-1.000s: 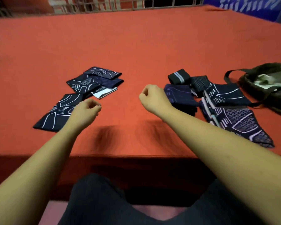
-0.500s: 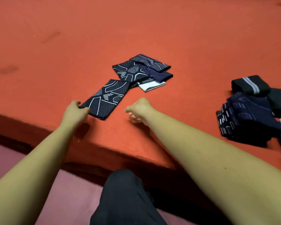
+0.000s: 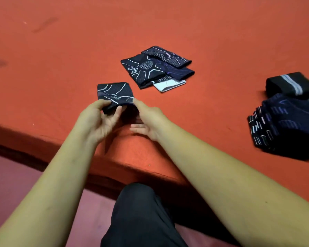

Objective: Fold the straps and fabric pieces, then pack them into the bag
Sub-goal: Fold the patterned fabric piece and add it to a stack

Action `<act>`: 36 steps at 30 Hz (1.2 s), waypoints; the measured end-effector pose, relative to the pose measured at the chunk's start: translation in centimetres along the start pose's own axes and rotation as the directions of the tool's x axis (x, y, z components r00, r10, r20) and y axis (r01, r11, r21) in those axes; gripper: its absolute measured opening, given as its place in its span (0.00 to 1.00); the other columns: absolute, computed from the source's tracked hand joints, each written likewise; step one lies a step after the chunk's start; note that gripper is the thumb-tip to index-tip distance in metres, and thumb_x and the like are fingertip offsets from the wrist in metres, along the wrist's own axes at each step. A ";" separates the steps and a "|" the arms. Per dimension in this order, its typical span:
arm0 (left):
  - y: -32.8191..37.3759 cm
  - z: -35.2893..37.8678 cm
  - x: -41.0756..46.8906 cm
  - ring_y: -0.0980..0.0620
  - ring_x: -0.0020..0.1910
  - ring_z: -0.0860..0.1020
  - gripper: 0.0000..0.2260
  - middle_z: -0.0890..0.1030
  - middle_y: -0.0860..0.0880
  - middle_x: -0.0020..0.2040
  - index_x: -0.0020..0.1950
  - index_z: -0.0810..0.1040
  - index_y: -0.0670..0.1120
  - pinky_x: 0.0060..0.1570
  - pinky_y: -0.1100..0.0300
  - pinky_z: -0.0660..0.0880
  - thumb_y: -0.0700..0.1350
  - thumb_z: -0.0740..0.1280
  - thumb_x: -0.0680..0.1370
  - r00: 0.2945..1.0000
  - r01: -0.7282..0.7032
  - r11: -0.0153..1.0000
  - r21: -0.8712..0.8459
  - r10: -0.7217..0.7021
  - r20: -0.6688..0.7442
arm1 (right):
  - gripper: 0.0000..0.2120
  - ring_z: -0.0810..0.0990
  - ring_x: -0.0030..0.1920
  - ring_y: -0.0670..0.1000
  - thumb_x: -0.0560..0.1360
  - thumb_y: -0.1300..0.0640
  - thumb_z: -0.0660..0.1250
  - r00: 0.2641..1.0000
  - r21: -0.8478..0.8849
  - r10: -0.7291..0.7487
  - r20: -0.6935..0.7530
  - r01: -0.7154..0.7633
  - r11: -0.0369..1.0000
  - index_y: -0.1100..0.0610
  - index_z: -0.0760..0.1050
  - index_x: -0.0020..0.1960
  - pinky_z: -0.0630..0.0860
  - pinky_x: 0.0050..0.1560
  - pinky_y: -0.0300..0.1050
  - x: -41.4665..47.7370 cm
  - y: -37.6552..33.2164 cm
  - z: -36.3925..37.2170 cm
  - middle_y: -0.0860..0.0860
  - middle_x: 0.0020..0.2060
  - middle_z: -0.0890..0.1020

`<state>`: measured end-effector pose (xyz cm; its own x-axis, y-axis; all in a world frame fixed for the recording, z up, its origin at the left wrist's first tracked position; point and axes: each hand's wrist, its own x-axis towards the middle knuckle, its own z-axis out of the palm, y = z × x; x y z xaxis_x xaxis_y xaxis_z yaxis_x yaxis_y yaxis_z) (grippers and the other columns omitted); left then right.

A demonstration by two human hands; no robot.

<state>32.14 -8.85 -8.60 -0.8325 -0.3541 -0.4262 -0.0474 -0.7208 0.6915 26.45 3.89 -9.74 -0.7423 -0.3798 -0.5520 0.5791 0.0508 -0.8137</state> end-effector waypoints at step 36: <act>-17.1 7.6 -10.5 0.60 0.70 0.72 0.20 0.77 0.60 0.67 0.73 0.73 0.56 0.72 0.54 0.67 0.48 0.60 0.80 0.805 -0.589 0.470 0.657 0.267 0.530 | 0.06 0.82 0.37 0.53 0.75 0.60 0.66 0.618 -0.506 -0.571 -0.540 0.304 0.807 0.55 0.77 0.52 0.76 0.39 0.47 -11.1 8.7 -24.6 0.50 0.36 0.83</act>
<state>37.52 11.72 -11.54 -0.9753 -0.1614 0.1510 0.1054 0.2609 0.9596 31.47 31.27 -15.18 -0.9716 0.2354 0.0251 0.0716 0.3932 -0.9167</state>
